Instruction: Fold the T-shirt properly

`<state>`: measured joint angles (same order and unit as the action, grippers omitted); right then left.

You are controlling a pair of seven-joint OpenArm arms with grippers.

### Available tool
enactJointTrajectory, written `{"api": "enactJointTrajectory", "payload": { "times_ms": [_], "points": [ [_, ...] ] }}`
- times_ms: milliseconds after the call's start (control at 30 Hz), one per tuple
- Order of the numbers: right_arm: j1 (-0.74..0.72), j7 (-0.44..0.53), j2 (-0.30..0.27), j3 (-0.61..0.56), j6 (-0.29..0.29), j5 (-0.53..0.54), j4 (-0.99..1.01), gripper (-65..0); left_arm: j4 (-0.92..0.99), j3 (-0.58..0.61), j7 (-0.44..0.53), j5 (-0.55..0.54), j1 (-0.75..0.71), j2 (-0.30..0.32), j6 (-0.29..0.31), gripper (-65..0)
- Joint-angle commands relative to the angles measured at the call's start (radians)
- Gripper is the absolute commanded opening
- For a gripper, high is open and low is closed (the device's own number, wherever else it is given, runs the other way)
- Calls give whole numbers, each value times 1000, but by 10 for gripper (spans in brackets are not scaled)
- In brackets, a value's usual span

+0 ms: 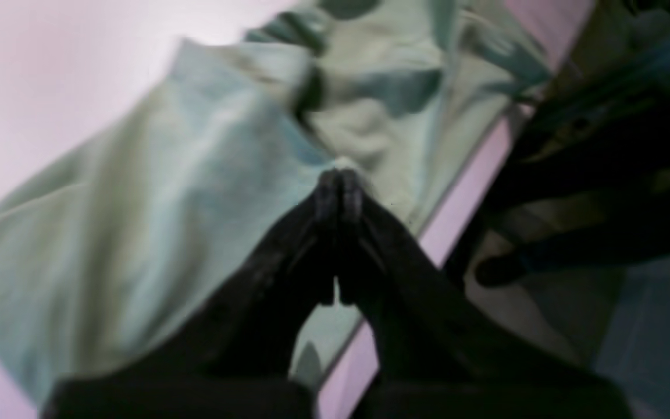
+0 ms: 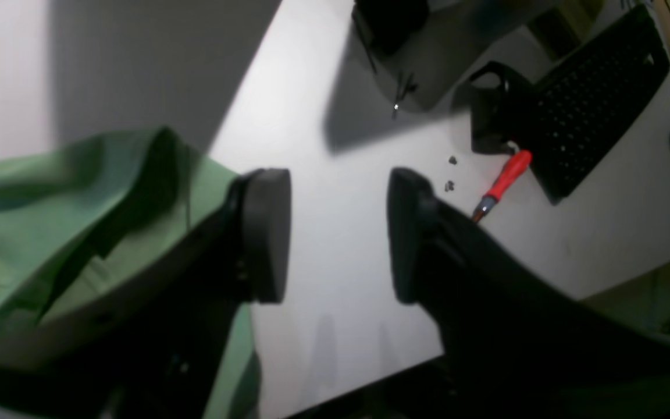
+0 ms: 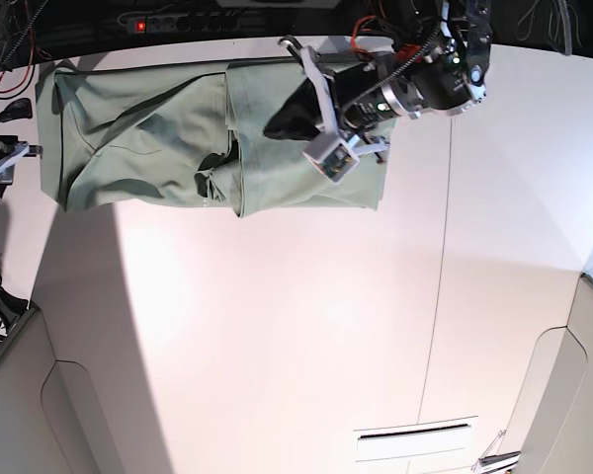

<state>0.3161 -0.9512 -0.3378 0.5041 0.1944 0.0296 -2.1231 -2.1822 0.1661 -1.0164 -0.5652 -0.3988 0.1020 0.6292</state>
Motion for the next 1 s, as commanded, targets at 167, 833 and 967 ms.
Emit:
{"api": "enactJointTrajectory", "payload": {
  "times_ms": [167,833,967],
  "points": [
    [-11,36,-35,9,16,-3,-9,-378,-20,-110,18,-23,2,-2,11,-650],
    [-303,-102,-248,124,293,583,741,-378,-19,-211,26,-23,2,-2,11,-650],
    [-327,-272,-266,175,393,925,882,-378,-19,-211,26,-22,2,-2,11,-650]
  ]
}}
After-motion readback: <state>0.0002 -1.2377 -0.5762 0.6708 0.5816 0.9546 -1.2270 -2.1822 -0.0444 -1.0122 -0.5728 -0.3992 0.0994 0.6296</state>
